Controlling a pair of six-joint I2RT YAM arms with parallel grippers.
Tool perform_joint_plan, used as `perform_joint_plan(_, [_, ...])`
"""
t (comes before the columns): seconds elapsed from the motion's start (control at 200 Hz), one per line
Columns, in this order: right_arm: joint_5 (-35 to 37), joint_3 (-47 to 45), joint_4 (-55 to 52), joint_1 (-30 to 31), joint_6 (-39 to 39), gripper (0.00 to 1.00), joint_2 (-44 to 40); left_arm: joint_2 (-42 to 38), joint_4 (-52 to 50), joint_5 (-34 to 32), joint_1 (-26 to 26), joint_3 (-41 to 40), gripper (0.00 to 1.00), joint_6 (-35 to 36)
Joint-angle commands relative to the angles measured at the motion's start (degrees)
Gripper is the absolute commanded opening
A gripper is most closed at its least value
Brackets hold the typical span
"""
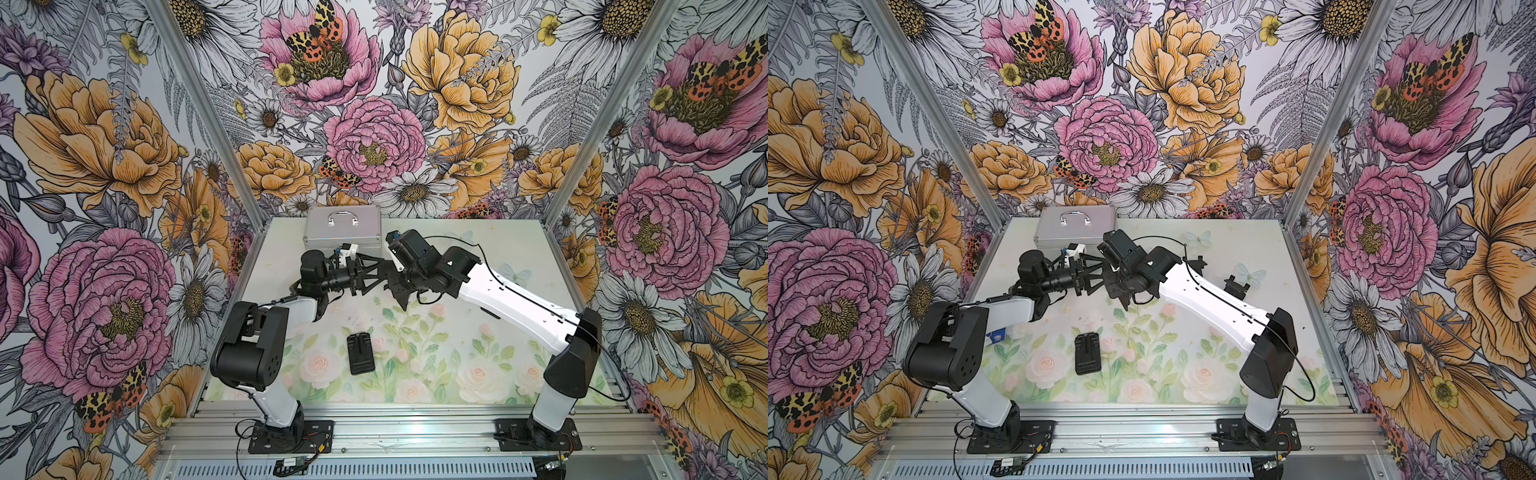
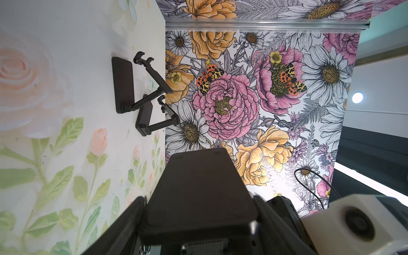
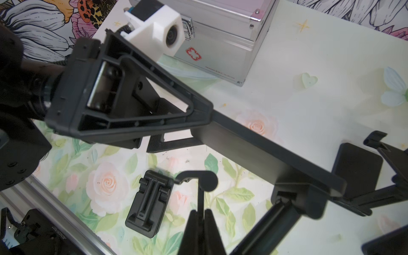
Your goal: Open the phone stand
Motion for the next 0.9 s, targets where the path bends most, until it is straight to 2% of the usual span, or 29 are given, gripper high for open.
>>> perform_joint_plan(0.0, [-8.77, 4.75, -0.82, 2.90, -0.32, 0.00, -1.32, 2.23, 0.67, -4.91, 1.85, 1.80, 0.60, 2.75])
perform_joint_plan(0.205, [-11.25, 7.30, -0.75, 3.84, -0.06, 0.00, 1.28, 3.34, 0.71, -4.40, 1.80, 2.31, 0.59, 3.03])
perform_joint_plan(0.48, [-10.83, 7.91, -0.82, 3.52, 0.00, 0.00, 2.41, 3.13, 0.66, -3.69, 1.76, 2.51, 0.60, 2.54])
perform_joint_plan(0.59, [-10.64, 7.92, -0.84, 2.42, 0.33, 0.00, 2.18, 2.27, 0.67, -3.53, 2.07, 3.25, 0.68, 1.87])
perform_joint_plan(0.77, [-11.86, 7.75, -0.85, -1.53, 1.42, 0.00, 0.92, 0.47, 0.69, -3.63, 3.34, 4.57, 0.98, 0.42])
perform_joint_plan(0.896, [-13.90, 6.89, -0.83, -5.07, 2.94, 0.00, -0.54, -0.82, -0.32, -4.04, 4.87, 4.50, 0.99, 0.55])
